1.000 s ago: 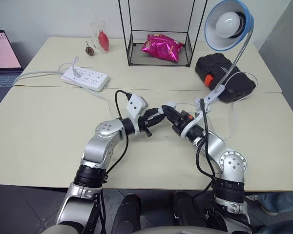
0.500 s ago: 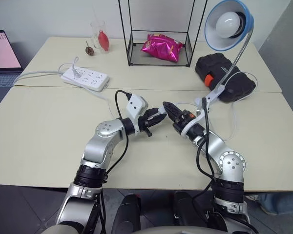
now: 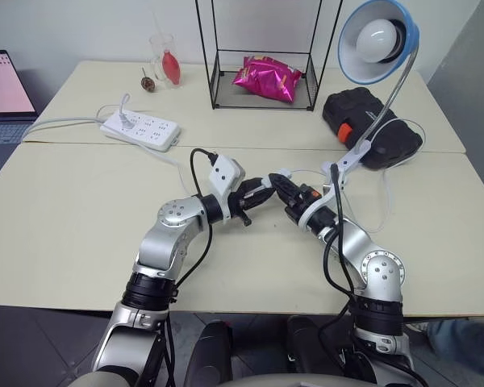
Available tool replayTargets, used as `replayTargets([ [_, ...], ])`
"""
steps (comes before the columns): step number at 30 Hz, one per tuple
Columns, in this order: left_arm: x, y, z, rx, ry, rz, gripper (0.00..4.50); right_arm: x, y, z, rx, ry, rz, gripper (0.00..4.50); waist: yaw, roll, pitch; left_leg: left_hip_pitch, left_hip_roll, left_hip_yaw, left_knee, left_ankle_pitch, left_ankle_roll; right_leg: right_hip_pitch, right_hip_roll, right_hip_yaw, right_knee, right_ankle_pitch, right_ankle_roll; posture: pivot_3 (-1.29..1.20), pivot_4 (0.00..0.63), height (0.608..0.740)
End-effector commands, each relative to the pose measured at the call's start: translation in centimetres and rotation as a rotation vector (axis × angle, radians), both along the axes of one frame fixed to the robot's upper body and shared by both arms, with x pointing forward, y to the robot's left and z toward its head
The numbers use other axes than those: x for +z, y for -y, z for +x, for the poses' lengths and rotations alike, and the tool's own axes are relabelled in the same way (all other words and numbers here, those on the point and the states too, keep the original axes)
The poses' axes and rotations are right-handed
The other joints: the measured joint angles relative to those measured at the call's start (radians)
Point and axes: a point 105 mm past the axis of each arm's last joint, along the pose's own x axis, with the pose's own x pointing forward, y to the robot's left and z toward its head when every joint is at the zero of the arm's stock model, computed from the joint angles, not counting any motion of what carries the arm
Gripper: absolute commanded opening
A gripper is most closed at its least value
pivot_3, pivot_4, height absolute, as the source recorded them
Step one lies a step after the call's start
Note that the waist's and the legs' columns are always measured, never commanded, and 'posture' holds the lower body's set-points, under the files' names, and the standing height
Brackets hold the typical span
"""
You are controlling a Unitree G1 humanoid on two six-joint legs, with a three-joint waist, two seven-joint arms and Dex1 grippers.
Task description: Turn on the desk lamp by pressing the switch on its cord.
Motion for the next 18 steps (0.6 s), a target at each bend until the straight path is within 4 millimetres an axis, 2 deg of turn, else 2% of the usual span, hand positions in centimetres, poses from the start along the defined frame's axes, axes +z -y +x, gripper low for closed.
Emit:
replayTargets([
  [1,1.05,0.30,-0.49,-0.017,0.047,-0.010,1.05,0.81,-0.09,-0.11,-0.005,0.020,0.049,0.95,0.000,0.000,0.000,0.000,0.000,0.000,0.000,0.000,0.000,0.000,0.000,0.000,0.000,0.000,0.000,0.00,0.150,0.740],
  [3,1.01,0.25,-0.51,-0.015,0.046,-0.009,1.05,0.93,-0.12,-0.14,-0.005,0.021,0.061,0.59,0.000,0.000,0.000,0.000,0.000,0.000,0.000,0.000,0.000,0.000,0.000,0.000,0.000,0.000,0.000,0.00,0.150,0.740],
  [17,1.13,0.30,-0.40,-0.008,0.047,-0.016,1.05,1.01,-0.18,-0.51,0.020,0.035,0.061,0.56,0.000,0.000,0.000,0.000,0.000,0.000,0.000,0.000,0.000,0.000,0.000,0.000,0.000,0.000,0.000,0.00,0.150,0.740],
  [18,1.14,0.31,-0.37,-0.007,0.047,-0.016,1.05,1.01,-0.19,-0.56,0.024,0.039,0.056,1.26,0.000,0.000,0.000,0.000,0.000,0.000,0.000,0.000,0.000,0.000,0.000,0.000,0.000,0.000,0.000,0.00,0.150,0.740],
])
